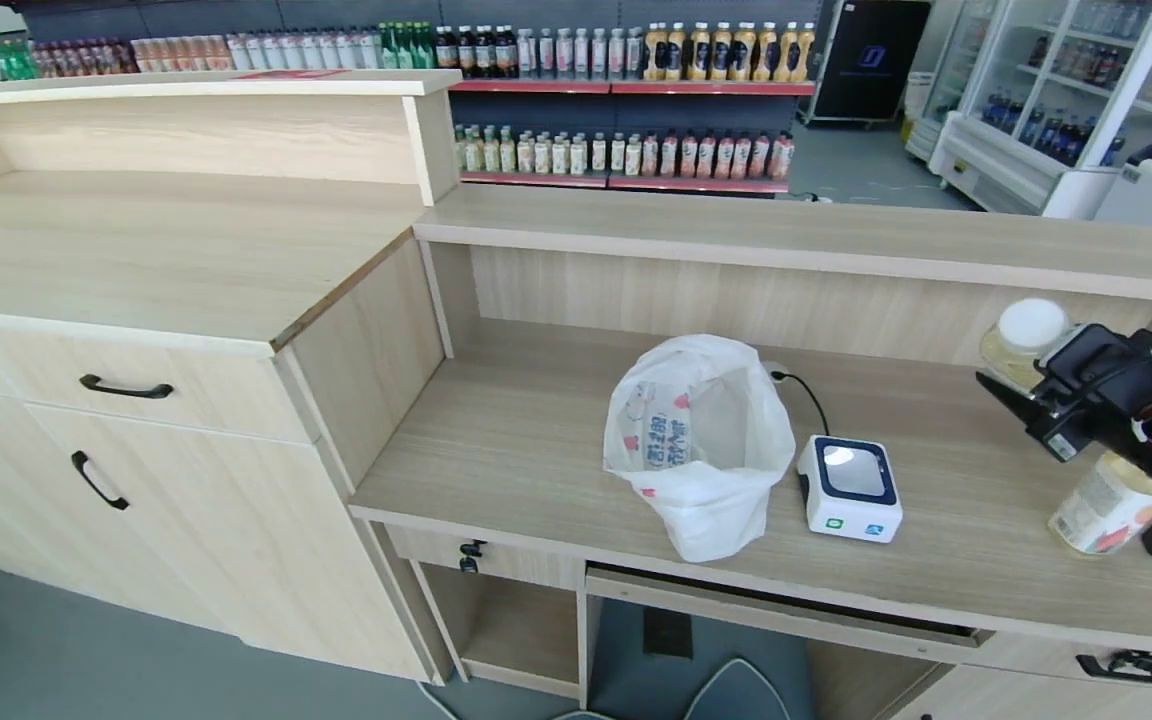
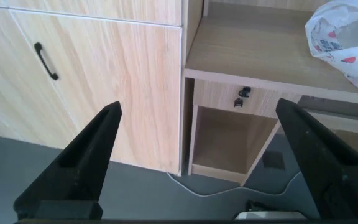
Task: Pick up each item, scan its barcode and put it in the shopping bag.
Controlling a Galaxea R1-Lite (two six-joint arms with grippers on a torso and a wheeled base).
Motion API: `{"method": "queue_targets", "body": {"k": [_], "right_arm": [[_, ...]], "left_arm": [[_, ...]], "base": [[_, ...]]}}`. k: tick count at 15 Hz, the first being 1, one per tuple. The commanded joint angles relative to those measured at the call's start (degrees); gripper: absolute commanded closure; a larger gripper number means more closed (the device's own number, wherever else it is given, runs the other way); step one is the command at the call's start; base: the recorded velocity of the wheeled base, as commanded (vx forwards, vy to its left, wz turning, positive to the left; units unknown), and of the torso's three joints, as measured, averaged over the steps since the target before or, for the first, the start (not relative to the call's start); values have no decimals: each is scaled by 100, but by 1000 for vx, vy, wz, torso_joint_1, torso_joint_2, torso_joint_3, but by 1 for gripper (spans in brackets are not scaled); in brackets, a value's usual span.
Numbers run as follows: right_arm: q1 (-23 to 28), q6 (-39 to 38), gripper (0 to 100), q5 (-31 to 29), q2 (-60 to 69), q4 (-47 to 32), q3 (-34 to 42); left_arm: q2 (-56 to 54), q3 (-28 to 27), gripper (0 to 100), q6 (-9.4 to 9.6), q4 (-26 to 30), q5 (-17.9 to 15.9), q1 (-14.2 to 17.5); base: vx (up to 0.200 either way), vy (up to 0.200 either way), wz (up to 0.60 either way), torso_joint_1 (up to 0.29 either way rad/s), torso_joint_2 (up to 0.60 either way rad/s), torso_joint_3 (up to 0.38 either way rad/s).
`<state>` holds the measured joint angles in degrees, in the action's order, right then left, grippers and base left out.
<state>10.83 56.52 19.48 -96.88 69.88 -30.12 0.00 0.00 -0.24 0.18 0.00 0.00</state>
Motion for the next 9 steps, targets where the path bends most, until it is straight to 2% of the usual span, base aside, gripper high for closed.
{"method": "queue_targets", "body": {"k": [1, 3, 6, 9], "right_arm": [[-19, 79, 100, 3, -551, 290, -108], [-19, 96, 100, 117, -789, 615, -108], [25, 88, 100, 223, -1474, 1090, -125], [78, 88, 100, 223, -1826, 1177, -143]], "left_arm": [[0, 0, 0, -2, -1, 0, 0], [0, 0, 0, -2, -1, 0, 0], [0, 0, 0, -2, -1, 0, 0], [0, 0, 0, -2, -1, 0, 0]], "base": [[0, 0, 600, 2, 2, 7], [0, 0, 600, 2, 2, 0], [0, 0, 0, 0, 0, 0], [0, 0, 0, 0, 0, 0]]}}
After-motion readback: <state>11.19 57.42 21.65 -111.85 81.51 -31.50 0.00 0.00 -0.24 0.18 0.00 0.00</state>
